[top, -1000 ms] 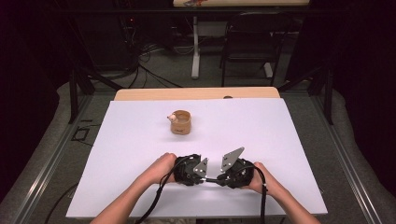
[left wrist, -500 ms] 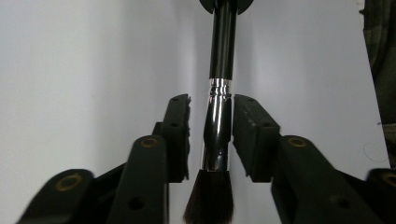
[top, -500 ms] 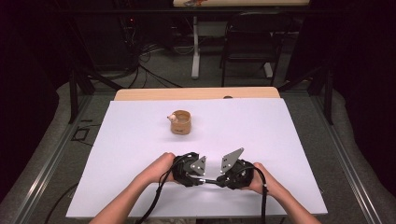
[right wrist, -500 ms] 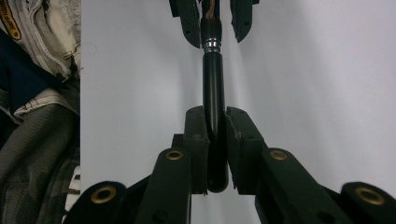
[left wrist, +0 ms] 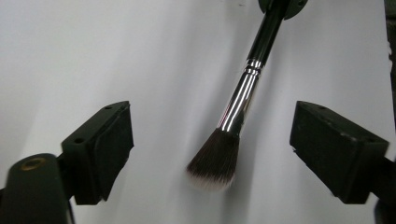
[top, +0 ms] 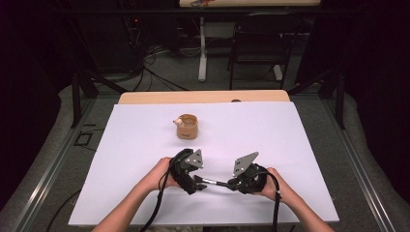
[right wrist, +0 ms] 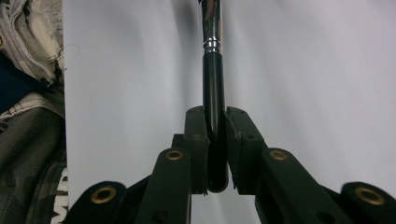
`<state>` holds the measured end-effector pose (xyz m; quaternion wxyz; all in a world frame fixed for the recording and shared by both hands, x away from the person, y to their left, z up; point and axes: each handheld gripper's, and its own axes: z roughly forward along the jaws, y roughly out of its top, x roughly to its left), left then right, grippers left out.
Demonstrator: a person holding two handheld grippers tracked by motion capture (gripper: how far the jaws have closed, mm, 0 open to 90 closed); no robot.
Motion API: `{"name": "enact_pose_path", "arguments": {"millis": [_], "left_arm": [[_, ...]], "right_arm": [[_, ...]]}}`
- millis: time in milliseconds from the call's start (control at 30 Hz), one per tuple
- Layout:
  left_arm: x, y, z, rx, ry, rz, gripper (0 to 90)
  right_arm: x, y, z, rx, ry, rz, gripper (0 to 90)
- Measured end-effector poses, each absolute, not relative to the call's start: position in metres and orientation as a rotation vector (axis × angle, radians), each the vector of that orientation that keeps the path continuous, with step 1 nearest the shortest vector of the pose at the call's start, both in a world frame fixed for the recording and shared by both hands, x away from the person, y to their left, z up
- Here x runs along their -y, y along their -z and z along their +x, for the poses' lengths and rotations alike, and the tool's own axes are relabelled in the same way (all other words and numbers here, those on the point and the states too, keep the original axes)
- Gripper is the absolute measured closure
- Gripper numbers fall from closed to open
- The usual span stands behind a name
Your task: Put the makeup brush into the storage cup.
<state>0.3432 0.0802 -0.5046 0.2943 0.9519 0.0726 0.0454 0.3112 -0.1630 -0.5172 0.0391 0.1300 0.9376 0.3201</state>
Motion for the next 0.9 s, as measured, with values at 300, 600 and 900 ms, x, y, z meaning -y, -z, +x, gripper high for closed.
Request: {"name": "enact_pose_path", "arguments": {"millis": [300,600,900], "left_arm": [[-0.086,0.504,0.34,-0.286,-0.155,2.483,1.5],[-0.099,0.506,0.333,-0.408,-0.188,2.413,0.0],[-0.106,0.508,0.333,-0.519,-0.207,2.355,0.0]], "right_arm": [[0.171,0.514,0.31,-2.832,-0.998,0.43,79.4],[0.177,0.511,0.308,-2.779,-1.022,0.473,79.4],[0.184,0.507,0.307,-2.702,-1.056,0.536,79.4]]}}
